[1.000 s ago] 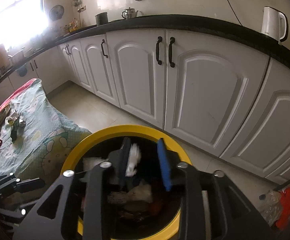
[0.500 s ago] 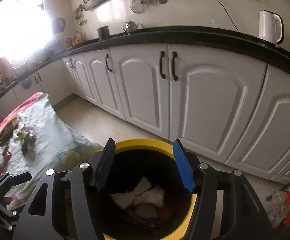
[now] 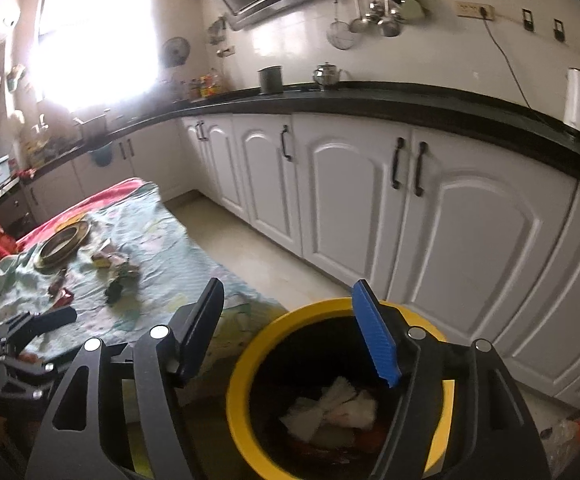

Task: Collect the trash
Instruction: 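Move both tools back over the red chip bag and green snack bag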

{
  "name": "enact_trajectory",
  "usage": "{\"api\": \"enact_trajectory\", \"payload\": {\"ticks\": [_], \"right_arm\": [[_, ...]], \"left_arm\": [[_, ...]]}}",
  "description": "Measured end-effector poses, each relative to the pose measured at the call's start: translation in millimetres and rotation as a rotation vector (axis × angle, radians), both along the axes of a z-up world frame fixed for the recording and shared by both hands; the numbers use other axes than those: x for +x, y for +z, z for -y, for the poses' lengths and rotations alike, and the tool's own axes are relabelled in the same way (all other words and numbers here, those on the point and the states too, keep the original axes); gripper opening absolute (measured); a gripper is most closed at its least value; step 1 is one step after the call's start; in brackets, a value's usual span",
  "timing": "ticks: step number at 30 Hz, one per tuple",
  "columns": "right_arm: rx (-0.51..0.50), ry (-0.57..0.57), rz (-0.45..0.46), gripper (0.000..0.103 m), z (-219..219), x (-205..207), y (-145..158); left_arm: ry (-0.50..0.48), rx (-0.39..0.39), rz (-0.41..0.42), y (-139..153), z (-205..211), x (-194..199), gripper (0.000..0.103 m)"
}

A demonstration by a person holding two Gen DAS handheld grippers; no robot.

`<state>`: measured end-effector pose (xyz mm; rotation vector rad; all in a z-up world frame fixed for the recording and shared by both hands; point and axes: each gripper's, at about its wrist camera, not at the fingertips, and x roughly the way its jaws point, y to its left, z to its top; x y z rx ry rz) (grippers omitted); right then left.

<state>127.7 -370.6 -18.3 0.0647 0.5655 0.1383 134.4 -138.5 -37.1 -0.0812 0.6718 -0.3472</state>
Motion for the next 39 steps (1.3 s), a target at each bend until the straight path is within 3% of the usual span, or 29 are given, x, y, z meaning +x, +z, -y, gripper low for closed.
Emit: {"api": "enact_trajectory", "payload": {"ticks": [11,24,39], "right_arm": [[-0.014,0.112,0.035,0.067,-46,-8,13],[-0.02,0.228,0.013,0.072,-97,2,15],[-0.017,0.35,-0.11,0.072,-175,67,-22]], "left_arm": [[0.119,-0.003,0.04,8,-48,-3,0.092],[0.258,-0.006,0.079,18,-102,-10,0.092],[0.403,0.005,-0.015,-9,-168,-8,0.092]]}}
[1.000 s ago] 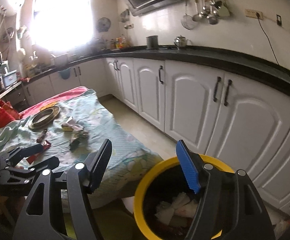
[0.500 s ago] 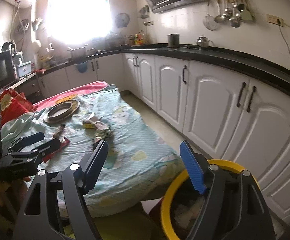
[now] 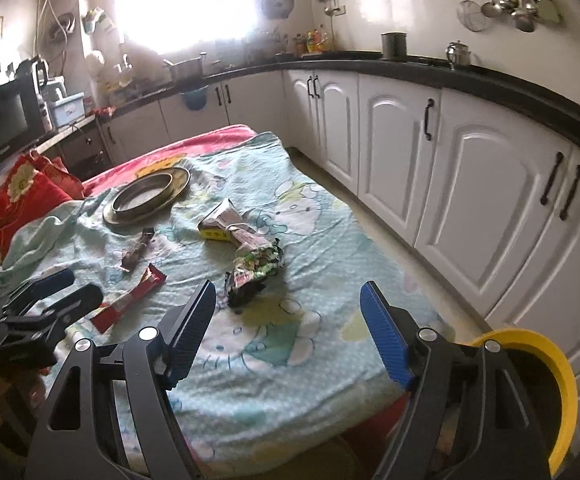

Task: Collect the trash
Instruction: 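Move both tools back over the red chip bag and green snack bag, then grasp the red chip bag with the left tool while the right tool grasps the green snack bag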

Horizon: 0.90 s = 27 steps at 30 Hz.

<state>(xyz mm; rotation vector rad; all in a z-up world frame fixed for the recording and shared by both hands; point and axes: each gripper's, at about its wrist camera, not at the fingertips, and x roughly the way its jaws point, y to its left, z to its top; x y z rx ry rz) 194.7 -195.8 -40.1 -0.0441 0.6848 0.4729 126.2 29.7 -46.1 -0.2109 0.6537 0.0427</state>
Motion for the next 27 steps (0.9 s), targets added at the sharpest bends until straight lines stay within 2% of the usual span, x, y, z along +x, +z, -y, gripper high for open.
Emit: {"api": "enact_trajectory", "payload": {"ticks": [5,12,15,18,20,21,22,23,24,25,26,27], "right_arm": [[-0.018,0.006,-0.027,0.071,-21,24,-12],[-0.019,-0.009,-0.098,0.063,-37,57,-31],[-0.011,-0.014,-0.133,0.06,-40,67,-39],[0.009,-0.015,-0.169,0.052,-40,73,-47],[0.021,-0.011,-0.189,0.042,-40,75,-51],[0.027,-0.005,-0.199,0.034,-41,76,-53],[0.029,0.0,-0.204,0.023,-41,76,-54],[0.026,0.008,-0.206,0.019,-42,75,-55],[0.021,0.014,-0.2,0.016,-42,73,-54],[0.019,0.019,-0.194,0.012,-42,72,-53],[0.017,0.027,-0.188,0.012,-41,69,-52],[0.017,0.032,-0.184,0.011,-40,67,-50]], "left_arm": [[0.012,-0.006,-0.051,-15,-14,4,0.092],[0.002,-0.024,-0.109,-33,-21,10,0.092],[-0.016,-0.037,-0.124,-36,-20,12,0.085],[-0.032,-0.04,-0.143,-41,-17,14,0.076],[-0.043,-0.046,-0.159,-44,-15,16,0.064],[-0.046,-0.048,-0.167,-45,-14,16,0.061],[-0.05,-0.05,-0.17,-46,-14,16,0.054],[-0.058,-0.055,-0.174,-47,-12,17,0.045],[-0.062,-0.053,-0.178,-48,-11,17,0.04],[-0.066,-0.048,-0.181,-48,-10,17,0.03],[-0.074,-0.045,-0.187,-49,-8,18,0.02],[-0.08,-0.042,-0.194,-50,-7,18,0.015]]}}
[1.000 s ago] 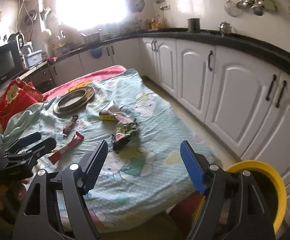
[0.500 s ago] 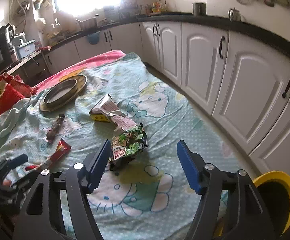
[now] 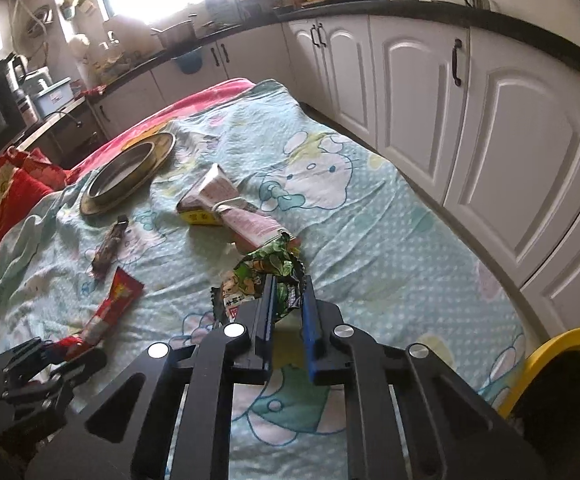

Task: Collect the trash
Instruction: 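Grasp the red chip bag with the left tool while the right tool grasps the green snack bag, then carry the red chip bag and green snack bag over the bin with both tools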

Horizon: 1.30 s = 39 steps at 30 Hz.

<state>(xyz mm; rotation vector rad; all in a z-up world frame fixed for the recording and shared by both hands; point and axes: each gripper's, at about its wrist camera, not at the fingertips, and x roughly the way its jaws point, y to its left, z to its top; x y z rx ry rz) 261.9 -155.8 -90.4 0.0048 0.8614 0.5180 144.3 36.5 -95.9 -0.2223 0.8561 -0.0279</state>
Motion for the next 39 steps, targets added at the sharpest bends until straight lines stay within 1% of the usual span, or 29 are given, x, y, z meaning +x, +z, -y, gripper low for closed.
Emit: {"api": "enact_trajectory", "payload": {"ticks": [1,3,8,15,23,30,39], "right_arm": [[0.001,0.004,0.003,0.011,1,-2,2],[0.003,0.013,0.013,0.009,4,-8,5],[0.002,0.03,0.037,0.007,15,-24,15],[0.021,0.016,0.067,0.005,46,-48,32],[0.055,-0.053,0.1,0.005,93,-68,51],[0.063,-0.146,0.123,0.005,136,-81,57],[0.051,-0.242,0.167,0.005,176,-97,62]], "left_arm": [[-0.004,0.005,-0.004,-1,2,0,0.012],[-0.017,0.006,-0.002,0,5,-1,0.011],[-0.044,-0.04,0.007,5,11,-3,0.01],[-0.084,-0.039,0.067,26,31,-10,0.01],[-0.164,-0.044,0.106,43,64,-13,0.01],[-0.249,-0.031,0.135,53,100,-15,0.01],[-0.36,-0.012,0.155,58,146,-18,0.01]]}}
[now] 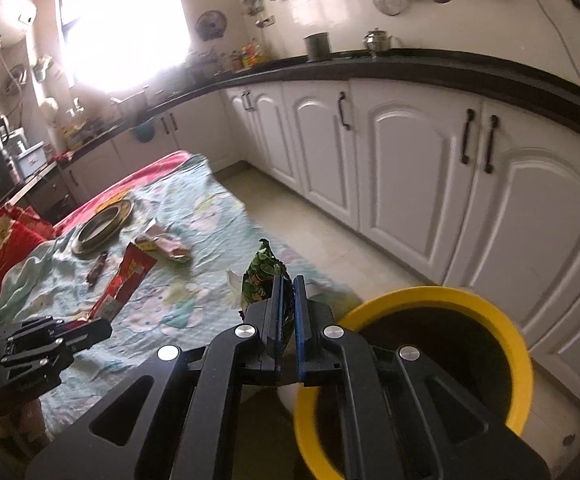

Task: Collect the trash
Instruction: 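Carry the red chip bag and green snack bag over the bin with both tools, then open both tools to drop the chip bag and snack bag into the bin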

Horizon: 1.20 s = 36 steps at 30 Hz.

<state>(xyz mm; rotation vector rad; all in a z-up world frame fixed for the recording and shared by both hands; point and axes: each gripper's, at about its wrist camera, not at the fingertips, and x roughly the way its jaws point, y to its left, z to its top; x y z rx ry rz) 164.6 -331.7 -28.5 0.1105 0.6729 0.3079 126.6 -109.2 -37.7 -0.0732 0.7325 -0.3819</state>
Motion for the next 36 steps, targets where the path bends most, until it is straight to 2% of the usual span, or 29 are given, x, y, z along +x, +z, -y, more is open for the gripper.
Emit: {"api": "enact_trajectory", "payload": {"ticks": [11,19,36], "right_arm": [[0.013,-0.144,0.006,0.005,52,-15,-3],[0.004,-0.195,-0.025,0.005,77,-19,-12],[0.005,-0.281,-0.09,0.005,120,-15,-28]], "left_arm": [[-0.129,0.026,0.004,-5,50,1,0.01],[-0.197,0.04,-0.012,-13,79,1,0.01],[-0.358,0.136,-0.052,-47,151,6,0.01]]}}
